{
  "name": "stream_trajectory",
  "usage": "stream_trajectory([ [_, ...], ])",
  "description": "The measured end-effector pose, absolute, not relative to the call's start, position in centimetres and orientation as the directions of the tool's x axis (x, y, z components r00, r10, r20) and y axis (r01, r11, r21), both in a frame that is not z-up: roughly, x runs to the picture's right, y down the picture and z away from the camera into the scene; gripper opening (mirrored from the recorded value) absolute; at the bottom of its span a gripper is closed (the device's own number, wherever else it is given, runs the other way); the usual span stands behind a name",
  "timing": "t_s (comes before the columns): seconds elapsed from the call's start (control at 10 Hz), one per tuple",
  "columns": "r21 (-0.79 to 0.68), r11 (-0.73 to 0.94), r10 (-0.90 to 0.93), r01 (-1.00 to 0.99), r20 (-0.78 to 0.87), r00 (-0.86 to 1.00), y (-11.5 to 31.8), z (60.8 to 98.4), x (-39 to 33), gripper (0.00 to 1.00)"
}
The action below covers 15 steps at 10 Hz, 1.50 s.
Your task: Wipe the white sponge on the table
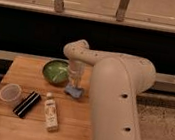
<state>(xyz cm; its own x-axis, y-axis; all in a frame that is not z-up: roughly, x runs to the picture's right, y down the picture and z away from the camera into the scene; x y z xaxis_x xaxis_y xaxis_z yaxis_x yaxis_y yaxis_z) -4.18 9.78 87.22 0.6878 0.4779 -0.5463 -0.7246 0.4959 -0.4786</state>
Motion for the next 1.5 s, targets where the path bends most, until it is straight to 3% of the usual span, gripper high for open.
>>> stream_trajectory([
  [0.4,-0.398,0.442,0.512,-0.804,-0.624,0.59,12.2,85.4,2.9,0.0],
  [0.9,-0.339,0.35,0.611,-0.873,-0.624,0.487,7.2,88.8,9.2,0.0],
  [1.5,-0.44,0.406,0.577,-0.801,-0.556,0.598,4.4,92.2,0.9,0.0],
])
